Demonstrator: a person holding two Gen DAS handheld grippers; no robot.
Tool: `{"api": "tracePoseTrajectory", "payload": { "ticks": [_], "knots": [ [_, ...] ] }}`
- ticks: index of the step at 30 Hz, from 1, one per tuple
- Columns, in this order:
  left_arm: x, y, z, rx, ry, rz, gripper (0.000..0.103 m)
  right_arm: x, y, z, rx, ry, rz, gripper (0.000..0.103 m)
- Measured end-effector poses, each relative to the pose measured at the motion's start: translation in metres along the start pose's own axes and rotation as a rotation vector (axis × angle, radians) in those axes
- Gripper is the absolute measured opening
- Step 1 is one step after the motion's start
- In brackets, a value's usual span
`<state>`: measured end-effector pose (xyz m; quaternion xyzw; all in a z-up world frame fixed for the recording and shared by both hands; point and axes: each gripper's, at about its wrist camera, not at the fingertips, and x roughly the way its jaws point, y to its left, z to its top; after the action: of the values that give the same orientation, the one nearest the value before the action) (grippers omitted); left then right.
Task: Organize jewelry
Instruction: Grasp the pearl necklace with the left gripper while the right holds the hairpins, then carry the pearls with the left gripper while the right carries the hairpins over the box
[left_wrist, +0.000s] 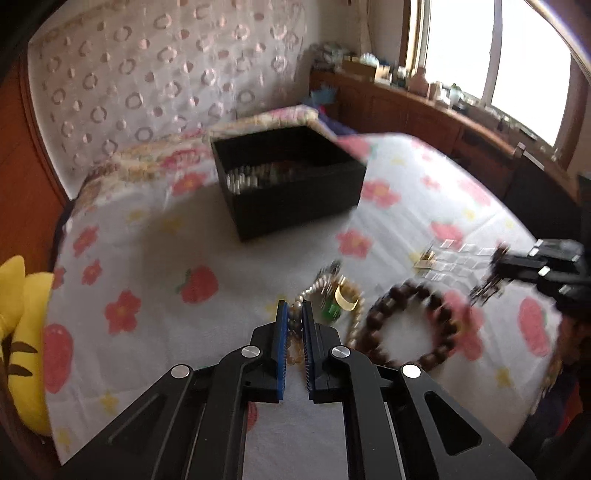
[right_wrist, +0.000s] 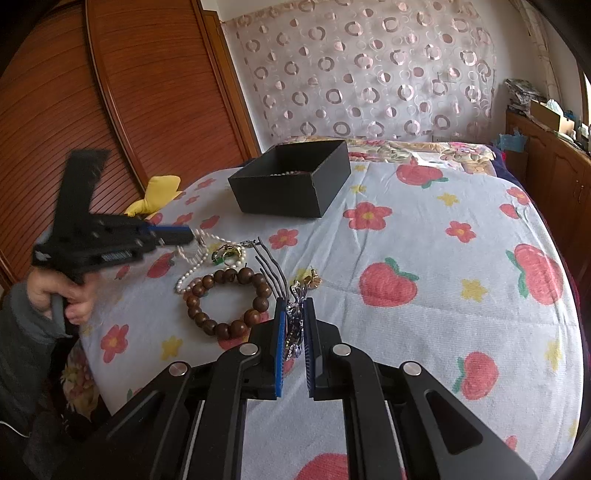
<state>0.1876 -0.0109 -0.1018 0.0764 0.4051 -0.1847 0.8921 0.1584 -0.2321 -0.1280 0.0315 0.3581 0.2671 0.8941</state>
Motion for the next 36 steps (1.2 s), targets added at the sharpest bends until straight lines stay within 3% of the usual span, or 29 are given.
{"api": "tracePoseTrajectory", "payload": {
  "ticks": [7,13,22,36],
  "knots": [
    [-0.033,-0.014,0.025,0.037,-0.061,-0.002,0.007,0.003,0.004,-0.001,-0.007,-0.005,0.006,0.010],
    [-0.036,-0.014,0.027,0.036,-0.068,-0.005,0.007,0.002,0.003,0.001,-0.009,-0.007,0.011,0.011],
    [-0.067,-0.013,0.039,0.030,-0.155,-0.019,0.007,-0.002,0.006,0.004,-0.016,-0.020,0.018,0.010],
    [-0.112,-0.012,0.110,0.045,-0.315,0.015,0.007,-0.018,0.021,0.070,-0.103,-0.112,0.005,0.010]
  ]
}}
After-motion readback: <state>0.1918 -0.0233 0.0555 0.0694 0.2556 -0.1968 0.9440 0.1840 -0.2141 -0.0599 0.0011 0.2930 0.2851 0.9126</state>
